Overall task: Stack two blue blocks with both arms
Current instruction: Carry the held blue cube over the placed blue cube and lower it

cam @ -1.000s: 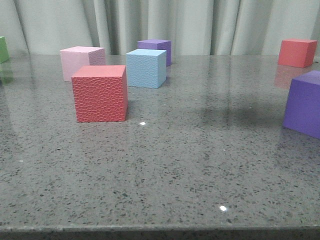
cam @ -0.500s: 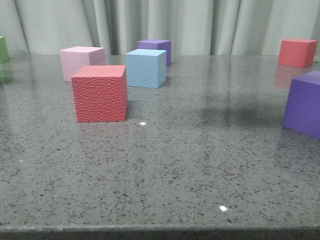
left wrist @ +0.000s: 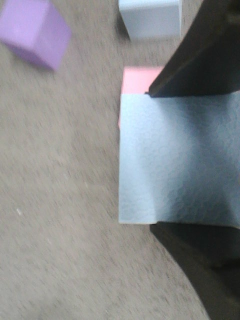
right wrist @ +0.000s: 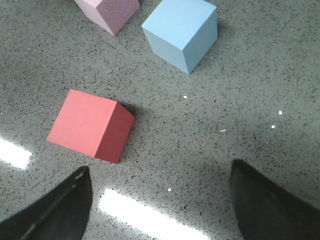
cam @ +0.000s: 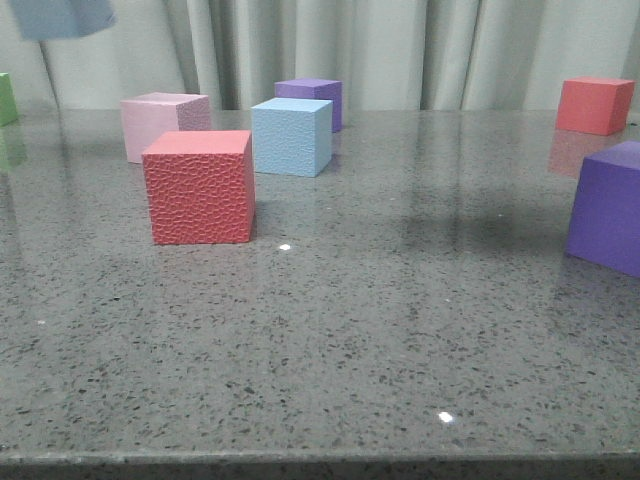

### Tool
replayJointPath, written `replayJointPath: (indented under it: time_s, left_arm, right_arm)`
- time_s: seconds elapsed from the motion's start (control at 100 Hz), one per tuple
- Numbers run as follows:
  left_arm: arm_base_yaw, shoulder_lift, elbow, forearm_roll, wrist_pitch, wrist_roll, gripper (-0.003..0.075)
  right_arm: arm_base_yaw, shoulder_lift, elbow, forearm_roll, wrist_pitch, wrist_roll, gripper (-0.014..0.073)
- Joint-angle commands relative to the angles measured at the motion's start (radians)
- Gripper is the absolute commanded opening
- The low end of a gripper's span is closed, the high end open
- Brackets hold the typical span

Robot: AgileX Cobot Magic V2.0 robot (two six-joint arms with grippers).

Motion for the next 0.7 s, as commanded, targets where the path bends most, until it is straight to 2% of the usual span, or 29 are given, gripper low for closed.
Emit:
replayJointPath:
  time_s: [0.0, 0.28, 0.44, 0.69]
  left_arm:
    - [-0.057, -0.044, -0.075, 0.000, -0.024, -0.053, 0.0335]
    - [-0.224, 0.029, -0.172, 0.007, -0.014, -0.194, 0.0335]
    - [-0.300, 0.082, -0.204, 0.012, -0.010, -0.211, 0.0335]
    - [-0.366, 0.129, -0.209, 0.073, -0.005, -0.255, 0.0335]
  right_arm:
    - [0.000, -0.037, -0.025, -0.005, -0.059, -0.009, 0.0568]
    - [0.000, -0.037, -0.025, 0.002, -0.049, -0.009, 0.0568]
    - [0.000, -0.037, -0.025, 0.005, -0.040, -0.009, 0.0568]
    - [0.000, -0.037, -0.025, 0.007, -0.026, -0.009, 0.0568]
